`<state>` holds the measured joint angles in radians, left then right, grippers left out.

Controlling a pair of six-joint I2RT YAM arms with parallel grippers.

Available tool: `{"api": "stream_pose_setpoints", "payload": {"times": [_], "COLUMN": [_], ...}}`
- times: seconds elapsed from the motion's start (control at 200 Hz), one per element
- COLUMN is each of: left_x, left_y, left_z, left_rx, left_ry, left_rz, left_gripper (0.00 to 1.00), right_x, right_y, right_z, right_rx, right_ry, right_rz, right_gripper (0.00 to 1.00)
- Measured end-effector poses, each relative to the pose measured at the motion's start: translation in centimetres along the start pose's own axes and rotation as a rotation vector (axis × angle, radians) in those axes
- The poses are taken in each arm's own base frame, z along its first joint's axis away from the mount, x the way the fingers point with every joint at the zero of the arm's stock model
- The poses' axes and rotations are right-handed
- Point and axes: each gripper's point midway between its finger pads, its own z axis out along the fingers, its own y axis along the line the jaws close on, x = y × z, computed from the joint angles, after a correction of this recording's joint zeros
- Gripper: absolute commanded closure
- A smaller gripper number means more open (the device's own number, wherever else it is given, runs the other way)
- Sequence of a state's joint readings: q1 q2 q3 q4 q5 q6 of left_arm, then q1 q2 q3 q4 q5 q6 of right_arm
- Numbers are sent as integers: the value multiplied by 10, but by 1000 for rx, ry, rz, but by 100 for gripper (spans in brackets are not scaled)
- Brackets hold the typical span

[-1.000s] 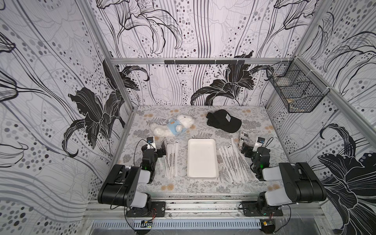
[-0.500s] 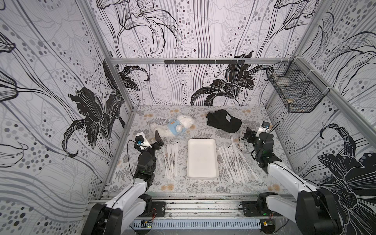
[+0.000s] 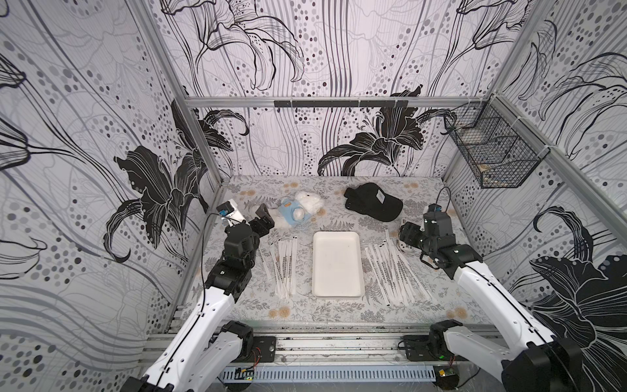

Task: Put the straws into the storage box
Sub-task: Pick up the straw from the center of the board.

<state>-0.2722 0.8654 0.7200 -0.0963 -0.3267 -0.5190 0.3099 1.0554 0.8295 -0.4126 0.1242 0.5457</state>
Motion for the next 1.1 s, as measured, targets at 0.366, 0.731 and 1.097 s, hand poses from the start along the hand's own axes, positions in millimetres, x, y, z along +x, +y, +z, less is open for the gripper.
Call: {"api": "stream_pose_setpoints", "payload": {"times": [0.366, 0.731, 1.097], "left_x": [95, 156, 173], "left_y": [-47, -73, -85], "left_z": [-4, 5, 10], "left_rx": [103, 154, 192], "left_ry": [317, 460, 506], "left_rz": [95, 118, 71], "left_gripper": [18, 17, 18], "right_x": [101, 140, 167], "right_y": [39, 40, 24], "right_z": [25, 42, 63], "right_rx": [12, 29, 86], "right_ry": [305, 446, 543], "right_rz": [-121, -189, -301], "right_gripper": [73, 72, 75]}}
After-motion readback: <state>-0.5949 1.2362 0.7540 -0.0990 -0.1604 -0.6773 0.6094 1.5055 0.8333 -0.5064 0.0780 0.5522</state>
